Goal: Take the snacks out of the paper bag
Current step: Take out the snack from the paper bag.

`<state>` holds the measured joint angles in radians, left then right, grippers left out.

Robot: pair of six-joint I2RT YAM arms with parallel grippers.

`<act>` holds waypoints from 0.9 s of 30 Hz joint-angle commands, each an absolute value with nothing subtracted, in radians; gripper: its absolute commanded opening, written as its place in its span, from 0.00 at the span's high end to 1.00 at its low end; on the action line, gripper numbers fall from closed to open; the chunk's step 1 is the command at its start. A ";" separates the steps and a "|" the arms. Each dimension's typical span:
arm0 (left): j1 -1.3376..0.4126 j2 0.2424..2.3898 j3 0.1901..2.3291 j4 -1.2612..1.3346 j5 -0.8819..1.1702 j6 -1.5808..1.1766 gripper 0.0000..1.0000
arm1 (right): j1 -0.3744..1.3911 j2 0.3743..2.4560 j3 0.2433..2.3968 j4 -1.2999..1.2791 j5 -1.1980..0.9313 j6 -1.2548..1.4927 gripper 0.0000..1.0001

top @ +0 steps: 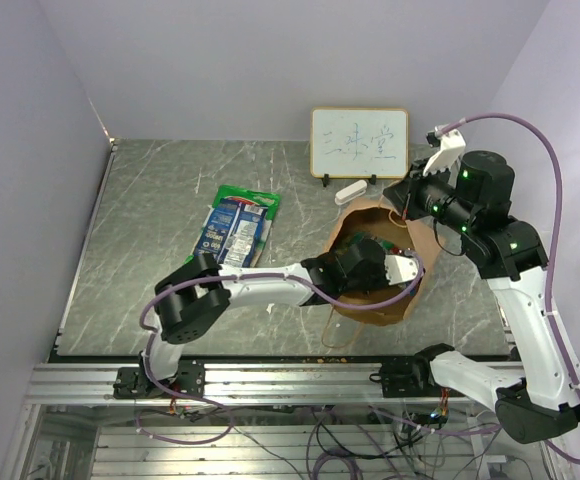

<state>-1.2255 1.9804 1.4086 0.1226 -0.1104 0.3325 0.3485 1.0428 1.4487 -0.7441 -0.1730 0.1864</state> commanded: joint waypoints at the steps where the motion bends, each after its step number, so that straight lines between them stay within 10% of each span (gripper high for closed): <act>1: -1.221 1.885 1.388 0.143 -0.127 0.311 0.93 | 0.353 1.032 1.440 -0.708 -0.178 0.189 1.00; 27: -1.226 1.351 1.423 -0.350 -0.310 -0.023 0.93 | 0.353 1.095 1.476 -0.690 -0.083 0.177 1.00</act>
<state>-1.2247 1.4586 1.3998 -0.2173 -0.2737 0.0776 0.3485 1.0840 1.4456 -0.7177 -0.1158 0.1894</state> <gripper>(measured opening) 0.069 0.006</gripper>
